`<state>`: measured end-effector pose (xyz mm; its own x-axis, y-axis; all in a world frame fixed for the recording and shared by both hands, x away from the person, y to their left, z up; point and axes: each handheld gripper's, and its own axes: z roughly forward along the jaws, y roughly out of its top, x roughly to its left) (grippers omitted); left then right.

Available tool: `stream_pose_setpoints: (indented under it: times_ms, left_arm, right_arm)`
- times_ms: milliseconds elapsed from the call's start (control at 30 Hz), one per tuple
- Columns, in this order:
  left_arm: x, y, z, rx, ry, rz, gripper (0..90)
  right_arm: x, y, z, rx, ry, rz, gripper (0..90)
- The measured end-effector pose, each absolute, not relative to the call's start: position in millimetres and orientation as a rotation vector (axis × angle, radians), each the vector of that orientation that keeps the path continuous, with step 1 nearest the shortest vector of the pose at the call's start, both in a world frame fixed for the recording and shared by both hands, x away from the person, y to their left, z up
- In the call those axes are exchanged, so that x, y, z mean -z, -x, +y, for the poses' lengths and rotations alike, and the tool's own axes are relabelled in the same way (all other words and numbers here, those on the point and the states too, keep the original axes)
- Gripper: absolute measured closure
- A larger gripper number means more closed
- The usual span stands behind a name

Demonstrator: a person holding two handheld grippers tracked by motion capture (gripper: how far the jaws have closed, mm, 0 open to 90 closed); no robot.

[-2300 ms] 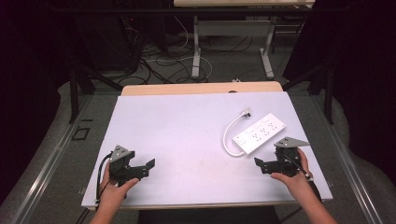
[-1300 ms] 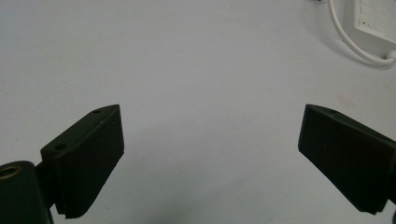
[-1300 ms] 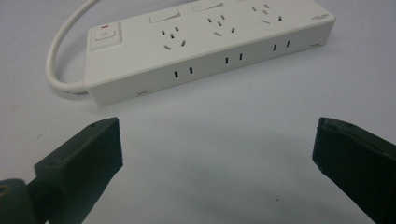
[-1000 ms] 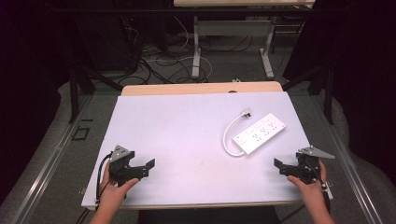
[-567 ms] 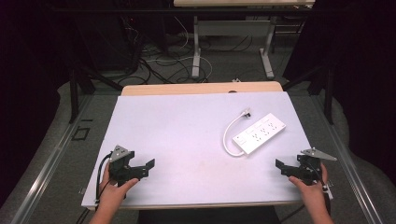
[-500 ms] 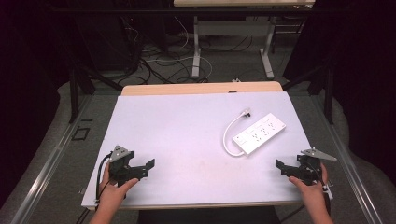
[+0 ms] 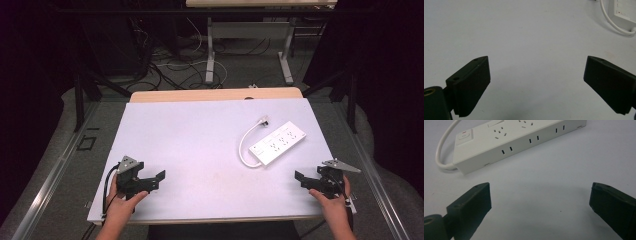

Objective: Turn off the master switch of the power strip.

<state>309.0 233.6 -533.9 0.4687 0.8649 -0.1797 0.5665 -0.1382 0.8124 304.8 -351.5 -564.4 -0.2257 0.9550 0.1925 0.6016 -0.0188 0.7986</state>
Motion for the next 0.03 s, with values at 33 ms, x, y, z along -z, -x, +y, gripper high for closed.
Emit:
stream_pose_setpoints:
  times_ms: [33]
  left_arm:
    - [533.6,-309.2,233.9,-0.415,-1.831,1.208,7.0]
  right_arm:
    - [565.1,-305.4,-351.2,-1.154,-1.612,1.841,3.6]
